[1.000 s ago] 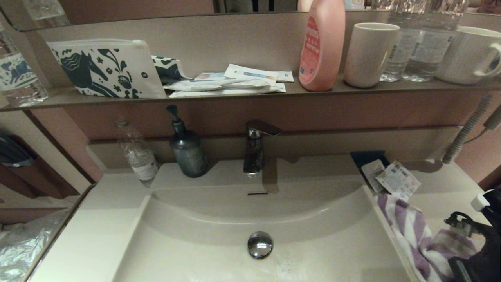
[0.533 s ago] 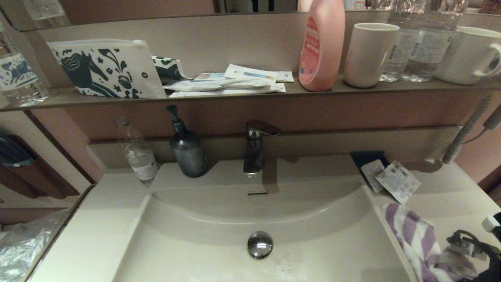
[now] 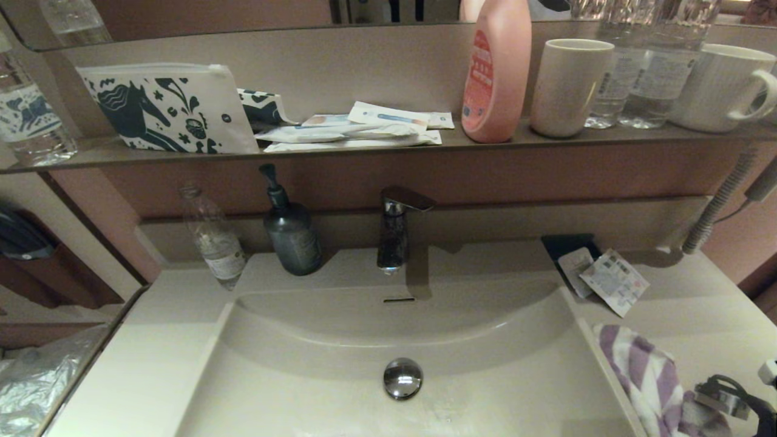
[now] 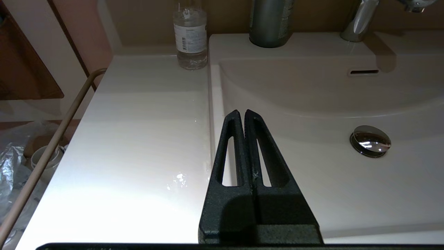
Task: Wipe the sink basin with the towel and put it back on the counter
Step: Wipe the sink
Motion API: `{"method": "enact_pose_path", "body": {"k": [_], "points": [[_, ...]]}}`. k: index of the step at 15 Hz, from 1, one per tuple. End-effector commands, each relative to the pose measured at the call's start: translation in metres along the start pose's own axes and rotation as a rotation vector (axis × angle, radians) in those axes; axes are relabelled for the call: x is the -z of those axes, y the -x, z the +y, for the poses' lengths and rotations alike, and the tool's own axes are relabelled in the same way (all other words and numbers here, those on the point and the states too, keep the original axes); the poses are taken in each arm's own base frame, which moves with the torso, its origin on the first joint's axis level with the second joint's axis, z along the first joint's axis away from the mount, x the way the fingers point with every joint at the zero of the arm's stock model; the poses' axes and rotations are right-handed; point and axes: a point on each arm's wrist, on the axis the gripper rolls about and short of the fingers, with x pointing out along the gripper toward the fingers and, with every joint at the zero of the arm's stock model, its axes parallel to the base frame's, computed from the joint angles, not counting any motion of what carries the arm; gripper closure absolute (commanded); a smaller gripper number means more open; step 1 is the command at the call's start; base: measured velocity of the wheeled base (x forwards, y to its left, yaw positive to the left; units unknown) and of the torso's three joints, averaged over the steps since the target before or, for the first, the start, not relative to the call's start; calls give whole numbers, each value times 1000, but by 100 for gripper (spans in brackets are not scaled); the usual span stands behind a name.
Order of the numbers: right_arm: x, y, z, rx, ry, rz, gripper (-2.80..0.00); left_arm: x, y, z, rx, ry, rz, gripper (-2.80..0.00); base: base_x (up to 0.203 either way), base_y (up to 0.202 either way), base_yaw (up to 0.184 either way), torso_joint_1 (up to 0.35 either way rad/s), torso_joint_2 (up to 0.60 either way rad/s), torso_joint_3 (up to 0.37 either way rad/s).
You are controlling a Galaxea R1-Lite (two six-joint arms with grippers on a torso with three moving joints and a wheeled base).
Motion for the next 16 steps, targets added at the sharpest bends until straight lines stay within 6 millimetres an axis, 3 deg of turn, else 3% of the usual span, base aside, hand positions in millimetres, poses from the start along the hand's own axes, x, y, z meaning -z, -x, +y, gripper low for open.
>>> {"method": "enact_pose_path", "body": {"k": [1, 5, 16], "points": [[4, -4, 4, -32, 19, 9, 0, 0, 0, 0, 0, 0, 0, 0, 0, 0, 0, 0, 0, 0], [-6, -8, -1, -52, 48, -48, 0, 0, 0, 0, 0, 0, 0, 0, 0, 0, 0, 0, 0, 0], [-63, -29, -25, 32, 66, -236, 0, 0, 0, 0, 0, 0, 0, 0, 0, 0, 0, 0, 0, 0]]}}
